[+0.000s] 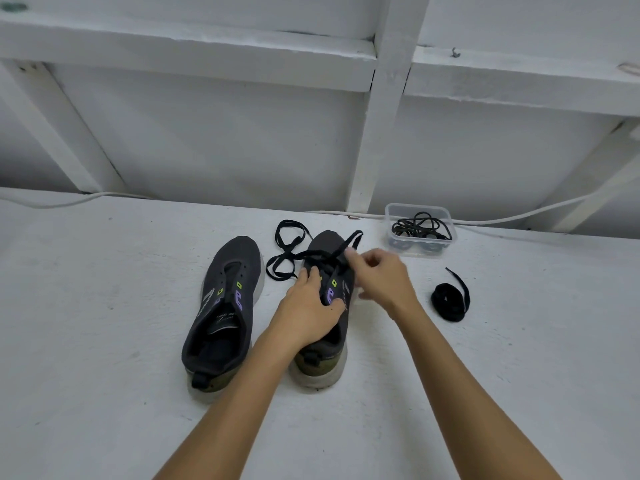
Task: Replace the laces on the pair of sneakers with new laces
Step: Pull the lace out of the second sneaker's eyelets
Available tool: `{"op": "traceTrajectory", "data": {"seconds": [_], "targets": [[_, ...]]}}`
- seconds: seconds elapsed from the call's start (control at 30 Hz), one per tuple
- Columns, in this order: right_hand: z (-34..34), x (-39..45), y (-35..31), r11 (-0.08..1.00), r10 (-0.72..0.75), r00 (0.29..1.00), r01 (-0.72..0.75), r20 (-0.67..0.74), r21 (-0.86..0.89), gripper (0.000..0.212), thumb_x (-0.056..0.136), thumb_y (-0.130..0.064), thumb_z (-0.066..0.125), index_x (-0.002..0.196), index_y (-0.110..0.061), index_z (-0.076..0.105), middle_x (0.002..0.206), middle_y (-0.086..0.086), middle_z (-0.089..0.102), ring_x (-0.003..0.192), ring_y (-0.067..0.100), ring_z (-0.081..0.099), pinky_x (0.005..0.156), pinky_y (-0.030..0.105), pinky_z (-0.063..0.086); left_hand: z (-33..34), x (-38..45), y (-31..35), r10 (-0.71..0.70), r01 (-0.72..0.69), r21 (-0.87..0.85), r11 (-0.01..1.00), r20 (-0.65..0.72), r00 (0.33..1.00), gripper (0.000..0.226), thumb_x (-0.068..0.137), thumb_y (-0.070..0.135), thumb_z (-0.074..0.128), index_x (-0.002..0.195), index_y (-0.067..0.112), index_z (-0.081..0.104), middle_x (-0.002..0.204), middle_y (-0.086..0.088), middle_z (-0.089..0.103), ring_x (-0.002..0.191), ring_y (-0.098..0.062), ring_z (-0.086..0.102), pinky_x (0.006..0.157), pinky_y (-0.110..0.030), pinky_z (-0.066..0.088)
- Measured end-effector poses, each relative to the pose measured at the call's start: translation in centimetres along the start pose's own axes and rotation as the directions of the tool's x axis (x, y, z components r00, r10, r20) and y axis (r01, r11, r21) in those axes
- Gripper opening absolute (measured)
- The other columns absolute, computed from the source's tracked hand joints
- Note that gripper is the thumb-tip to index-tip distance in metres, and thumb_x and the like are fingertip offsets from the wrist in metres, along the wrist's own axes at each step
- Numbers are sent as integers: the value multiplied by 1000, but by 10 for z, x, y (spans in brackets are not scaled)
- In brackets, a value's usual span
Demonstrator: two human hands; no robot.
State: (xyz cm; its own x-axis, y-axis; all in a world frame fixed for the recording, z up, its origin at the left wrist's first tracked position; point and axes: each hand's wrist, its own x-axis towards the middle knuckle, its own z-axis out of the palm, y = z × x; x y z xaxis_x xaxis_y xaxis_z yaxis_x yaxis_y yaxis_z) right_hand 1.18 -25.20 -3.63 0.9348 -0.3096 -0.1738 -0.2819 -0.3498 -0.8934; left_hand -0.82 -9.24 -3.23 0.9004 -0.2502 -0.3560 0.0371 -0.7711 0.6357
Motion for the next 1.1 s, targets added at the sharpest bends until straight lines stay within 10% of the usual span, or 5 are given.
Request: {"op": "traceTrajectory", "data": {"seconds": [0.17,0.33,0.67,0.87,1.1], "targets": [[12,-4,10,957,-186,977,204,105,-205,20,93,-32,68,77,-21,64,79,-4,69,71,14,64,67,29,50,0,1,0,-3,3,-4,1000,-3,1000,83,98,44,51,161,15,4,169,-2,0,153,-24,15,120,-36,23],[-10,6,-5,974,-75,933,145,-353,176,16,102,-30,56,96,-15,59,93,2,66,66,12,70,59,37,62,2,-1,0,-3,3,-1,1000,0,1000,82,99,44,49,161,15,4,169,-1,-1,152,-25,17,121,-38,25],[8,-1,7,980,-134,984,150,119,-134,8,91,-26,72,83,-22,70,80,-7,70,74,18,69,76,43,60,1,1,0,-4,4,13,1000,-15,1000,80,96,44,51,159,14,13,168,-5,4,149,-28,25,118,-39,30],[-12,14,5,983,-78,904,140,-421,119,10,93,-27,68,95,-26,58,90,-6,64,77,23,71,71,47,61,0,-2,1,-12,12,4,1000,2,1000,83,99,43,51,161,15,3,169,-3,-3,153,-26,16,120,-36,22],[7,-6,17,985,-100,991,111,89,-134,23,85,-47,74,83,-24,74,80,-9,72,70,9,67,66,30,56,0,0,2,-18,18,24,1000,-1,1000,83,98,43,50,161,15,4,169,-5,0,152,-28,18,119,-38,25]]}}
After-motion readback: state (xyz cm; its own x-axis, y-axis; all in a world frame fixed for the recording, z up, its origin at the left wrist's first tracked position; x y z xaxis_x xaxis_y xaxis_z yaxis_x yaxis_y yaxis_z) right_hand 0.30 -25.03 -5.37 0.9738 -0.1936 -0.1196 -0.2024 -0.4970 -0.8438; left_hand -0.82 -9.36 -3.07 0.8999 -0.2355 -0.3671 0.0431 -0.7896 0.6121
